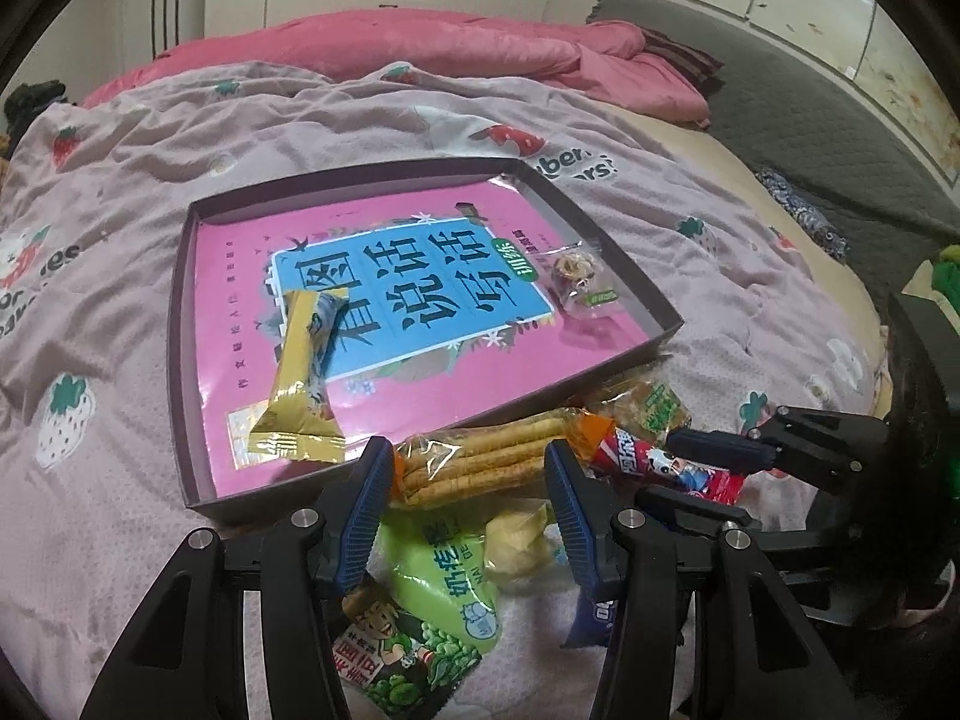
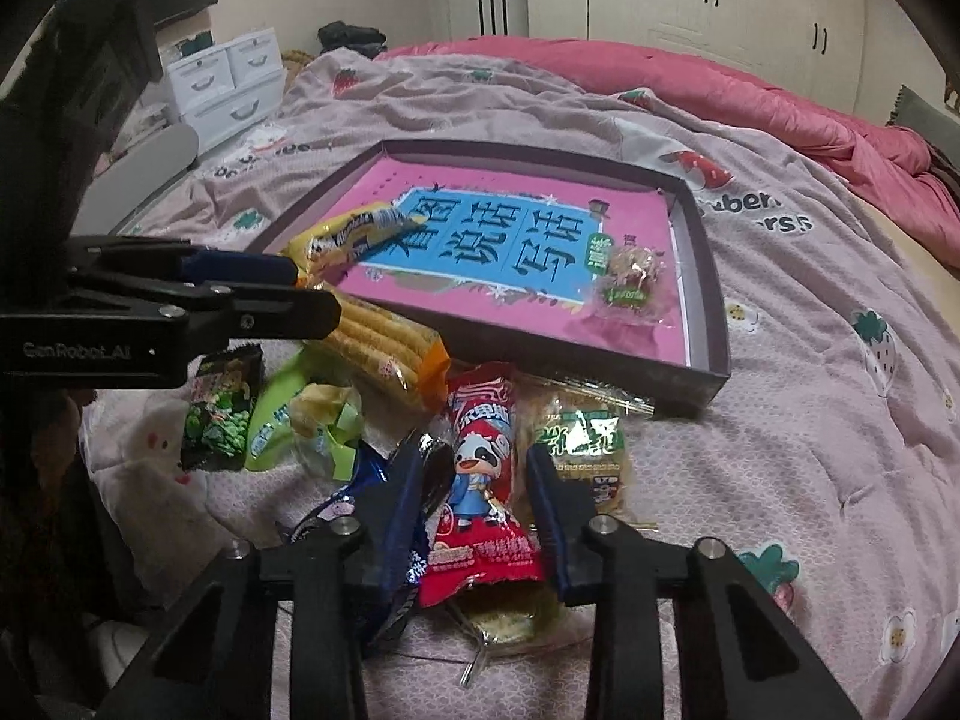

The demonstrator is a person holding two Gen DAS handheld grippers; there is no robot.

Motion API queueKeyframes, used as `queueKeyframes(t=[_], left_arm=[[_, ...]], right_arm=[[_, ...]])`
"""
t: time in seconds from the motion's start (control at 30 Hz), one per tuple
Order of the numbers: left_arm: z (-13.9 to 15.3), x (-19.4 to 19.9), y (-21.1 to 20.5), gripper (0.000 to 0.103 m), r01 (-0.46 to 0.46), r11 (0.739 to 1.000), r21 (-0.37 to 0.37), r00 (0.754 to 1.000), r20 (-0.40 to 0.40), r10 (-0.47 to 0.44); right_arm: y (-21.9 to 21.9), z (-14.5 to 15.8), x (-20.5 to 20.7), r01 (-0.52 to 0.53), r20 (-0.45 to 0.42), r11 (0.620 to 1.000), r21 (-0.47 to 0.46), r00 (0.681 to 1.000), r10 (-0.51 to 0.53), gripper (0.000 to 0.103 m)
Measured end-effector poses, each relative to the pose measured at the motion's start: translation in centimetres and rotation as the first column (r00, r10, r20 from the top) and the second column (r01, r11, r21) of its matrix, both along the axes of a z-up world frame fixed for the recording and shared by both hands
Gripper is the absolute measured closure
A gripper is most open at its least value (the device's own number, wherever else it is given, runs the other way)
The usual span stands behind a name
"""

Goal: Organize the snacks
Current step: 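Move both grippers back to the snack pile beside the tray, then grasp the red sausage stick with the right gripper while the left grasps the orange biscuit sticks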

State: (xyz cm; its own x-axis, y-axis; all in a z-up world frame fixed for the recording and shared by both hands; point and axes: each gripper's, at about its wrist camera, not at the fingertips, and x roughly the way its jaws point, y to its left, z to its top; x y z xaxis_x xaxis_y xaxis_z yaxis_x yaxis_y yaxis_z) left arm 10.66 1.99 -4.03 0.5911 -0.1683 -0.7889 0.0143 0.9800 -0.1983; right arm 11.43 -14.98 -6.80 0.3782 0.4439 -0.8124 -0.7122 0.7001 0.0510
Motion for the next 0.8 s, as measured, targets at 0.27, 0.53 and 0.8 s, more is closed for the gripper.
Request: queueKeyframes(t=[0.27, 0.53, 0.8], left_arm=[[-0.5, -0.1, -1.2, 0.049, 0.072, 0.997, -0.001, 0.997, -0.011, -0.072], [-0.9, -0.8, -3.1, 0.049, 0.172, 0.984, 0.034, 0.985, -0.022, -0.172], [-0.7, -1.3, -4.0, 0.049, 0.211, 0.97, 0.12, 0.977, -0.021, -0.21]], right_arm=[[0.7, -0.8, 0.3, -0.024, 0.0, 0.999, -0.033, 1.0, 0.024, 0.076], [-0.3, -0.4, 0.6, -0.008, -0.037, 1.0, 0.008, 0.999, 0.008, 0.08], [-1.3, 0.1, 1.1, 0.02, -0.068, 0.998, 0.054, 0.998, -0.016, 0.08]])
